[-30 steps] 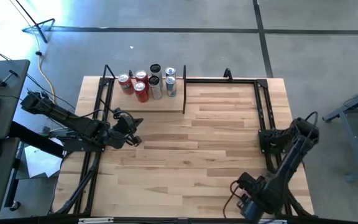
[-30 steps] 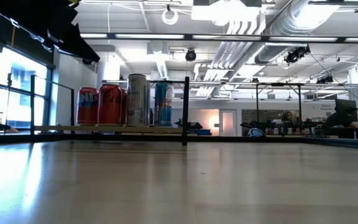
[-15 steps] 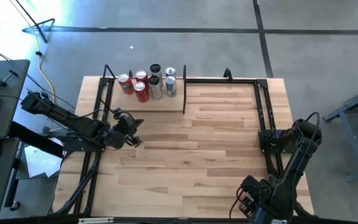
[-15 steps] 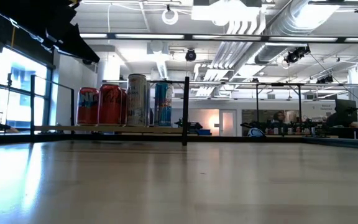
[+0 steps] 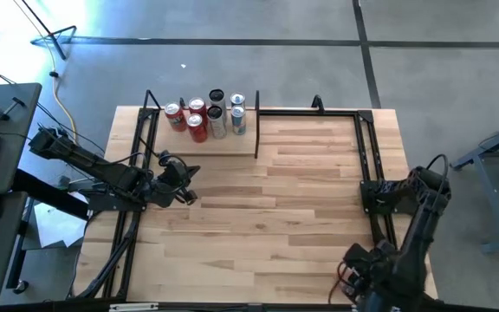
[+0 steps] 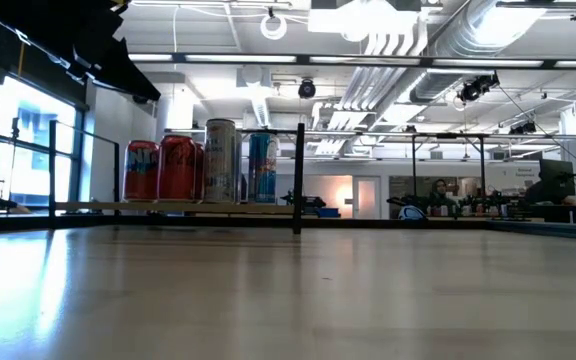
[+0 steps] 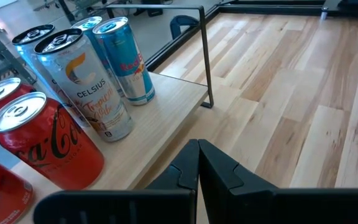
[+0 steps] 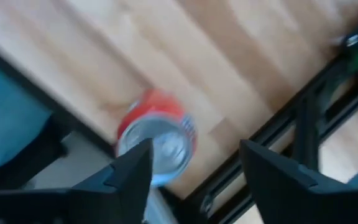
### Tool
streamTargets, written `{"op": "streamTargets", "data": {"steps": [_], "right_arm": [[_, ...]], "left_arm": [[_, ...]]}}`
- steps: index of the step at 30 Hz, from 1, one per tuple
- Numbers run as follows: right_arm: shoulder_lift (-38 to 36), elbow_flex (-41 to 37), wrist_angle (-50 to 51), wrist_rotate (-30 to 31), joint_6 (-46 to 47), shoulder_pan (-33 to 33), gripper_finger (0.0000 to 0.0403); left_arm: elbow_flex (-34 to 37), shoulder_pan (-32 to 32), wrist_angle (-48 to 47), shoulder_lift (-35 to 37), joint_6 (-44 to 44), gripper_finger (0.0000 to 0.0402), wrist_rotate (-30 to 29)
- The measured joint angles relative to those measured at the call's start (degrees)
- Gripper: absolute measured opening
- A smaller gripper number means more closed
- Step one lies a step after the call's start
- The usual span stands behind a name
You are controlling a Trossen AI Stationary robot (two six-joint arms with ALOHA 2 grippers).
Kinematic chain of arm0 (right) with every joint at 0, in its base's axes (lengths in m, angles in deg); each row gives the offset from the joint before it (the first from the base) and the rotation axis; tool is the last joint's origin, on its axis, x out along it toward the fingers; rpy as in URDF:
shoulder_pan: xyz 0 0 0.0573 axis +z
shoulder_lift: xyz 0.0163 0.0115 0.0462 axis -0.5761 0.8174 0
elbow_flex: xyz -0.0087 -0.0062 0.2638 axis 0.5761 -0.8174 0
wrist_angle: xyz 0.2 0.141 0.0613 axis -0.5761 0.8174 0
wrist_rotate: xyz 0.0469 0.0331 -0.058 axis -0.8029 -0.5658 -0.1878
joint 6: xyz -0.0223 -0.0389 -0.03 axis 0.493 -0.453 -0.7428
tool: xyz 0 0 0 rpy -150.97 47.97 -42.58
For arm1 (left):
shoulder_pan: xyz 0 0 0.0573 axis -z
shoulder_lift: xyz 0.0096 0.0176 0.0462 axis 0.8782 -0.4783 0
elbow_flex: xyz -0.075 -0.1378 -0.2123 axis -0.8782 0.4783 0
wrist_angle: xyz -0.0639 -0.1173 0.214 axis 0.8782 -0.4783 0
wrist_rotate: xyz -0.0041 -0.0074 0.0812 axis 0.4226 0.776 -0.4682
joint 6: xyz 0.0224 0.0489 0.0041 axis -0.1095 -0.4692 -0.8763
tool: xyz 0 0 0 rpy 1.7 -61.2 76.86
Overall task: Place canned beverage on shelf
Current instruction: Put the red soda can on the shelf aligned with the other red soda can
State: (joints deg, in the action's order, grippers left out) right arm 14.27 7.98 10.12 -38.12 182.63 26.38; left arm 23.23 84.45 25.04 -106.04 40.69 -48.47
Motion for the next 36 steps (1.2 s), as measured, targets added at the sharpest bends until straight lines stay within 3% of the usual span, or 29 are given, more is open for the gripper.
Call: {"op": "streamTargets", "data": {"steps": [5, 9, 11, 16, 23, 36], "right_arm": [[0.00, 1.13, -4.53, 2.84, 5.14, 6.47, 0.0130], [-0.03, -2.29, -8.55, 3.73, 12.26, 11.28, 0.0038], [-0.04, -4.61, -11.73, 3.82, 13.48, 12.49, 0.0011], [-0.02, -10.26, -18.97, 4.22, 12.18, 12.41, 0.0023], [-0.04, -16.17, -25.37, 4.00, 5.90, 9.42, 0.0004], [-0.13, -24.10, -28.95, 9.36, -17.90, -2.09, 0.0000]], "left_arm": [[0.00, 0.00, 0.00, 0.02, 0.00, 0.0000, -0.02], [0.00, 0.00, 0.01, -0.01, 0.00, 0.0000, -0.02], [0.00, 0.00, 0.01, 0.00, 0.02, 0.0000, 0.00], [0.00, 0.00, 0.64, 0.02, 0.02, 0.0000, 0.09], [0.00, 0.00, 1.37, 0.00, 0.00, 0.0000, 0.11], [0.00, 0.00, 1.39, 0.02, 0.04, 0.0000, 0.17]]}}
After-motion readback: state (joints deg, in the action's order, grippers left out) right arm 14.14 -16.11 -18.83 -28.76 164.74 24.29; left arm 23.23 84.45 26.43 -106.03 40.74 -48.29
